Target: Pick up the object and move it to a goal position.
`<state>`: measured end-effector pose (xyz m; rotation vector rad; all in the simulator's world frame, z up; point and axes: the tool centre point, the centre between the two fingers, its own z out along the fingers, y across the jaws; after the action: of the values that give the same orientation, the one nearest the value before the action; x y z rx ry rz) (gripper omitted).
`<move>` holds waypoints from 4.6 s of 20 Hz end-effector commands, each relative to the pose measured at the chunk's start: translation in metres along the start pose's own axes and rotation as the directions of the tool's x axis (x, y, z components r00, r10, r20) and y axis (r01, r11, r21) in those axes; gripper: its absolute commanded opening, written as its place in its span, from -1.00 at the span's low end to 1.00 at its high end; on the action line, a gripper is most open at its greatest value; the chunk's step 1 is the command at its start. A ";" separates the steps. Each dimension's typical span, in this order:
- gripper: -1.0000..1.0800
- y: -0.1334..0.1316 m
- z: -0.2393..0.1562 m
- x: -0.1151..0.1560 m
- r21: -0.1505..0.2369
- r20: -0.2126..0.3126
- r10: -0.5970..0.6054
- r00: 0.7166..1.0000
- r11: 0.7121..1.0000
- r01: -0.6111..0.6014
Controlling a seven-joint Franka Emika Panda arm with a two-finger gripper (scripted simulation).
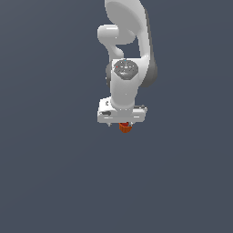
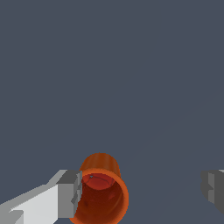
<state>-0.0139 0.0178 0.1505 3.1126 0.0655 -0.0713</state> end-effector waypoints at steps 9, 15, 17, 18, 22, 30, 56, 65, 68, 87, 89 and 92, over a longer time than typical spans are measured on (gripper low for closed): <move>0.23 0.013 0.002 -0.002 0.005 0.013 0.022 1.000 1.000 -0.022; 0.23 0.010 0.003 -0.002 0.008 0.012 0.036 0.999 0.999 -0.036; 0.23 0.008 0.004 -0.003 0.011 0.011 0.050 0.999 0.999 -0.050; 0.23 0.007 0.005 -0.004 0.013 0.010 0.060 0.998 0.998 -0.060; 0.23 -0.001 0.010 -0.007 0.024 0.008 0.109 0.994 0.994 -0.110; 0.23 -0.025 0.024 -0.017 0.059 0.008 0.274 0.962 0.960 -0.274; 0.23 -0.064 0.053 -0.042 0.111 0.036 0.578 0.816 0.809 -0.578; 0.23 -0.068 0.079 -0.042 0.111 0.037 0.581 0.813 0.806 -0.581; -1.00 -0.067 0.079 -0.042 0.111 0.037 0.582 0.813 0.806 -0.582; -1.00 -0.073 0.066 -0.021 0.172 -0.022 0.562 0.827 0.817 -0.551; -1.00 -0.076 0.060 -0.013 0.198 -0.048 0.554 0.831 0.821 -0.536; -1.00 -0.081 0.047 0.002 0.244 -0.097 0.539 0.836 0.828 -0.505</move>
<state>-0.0254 0.0942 0.0941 3.1795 -0.8640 0.1500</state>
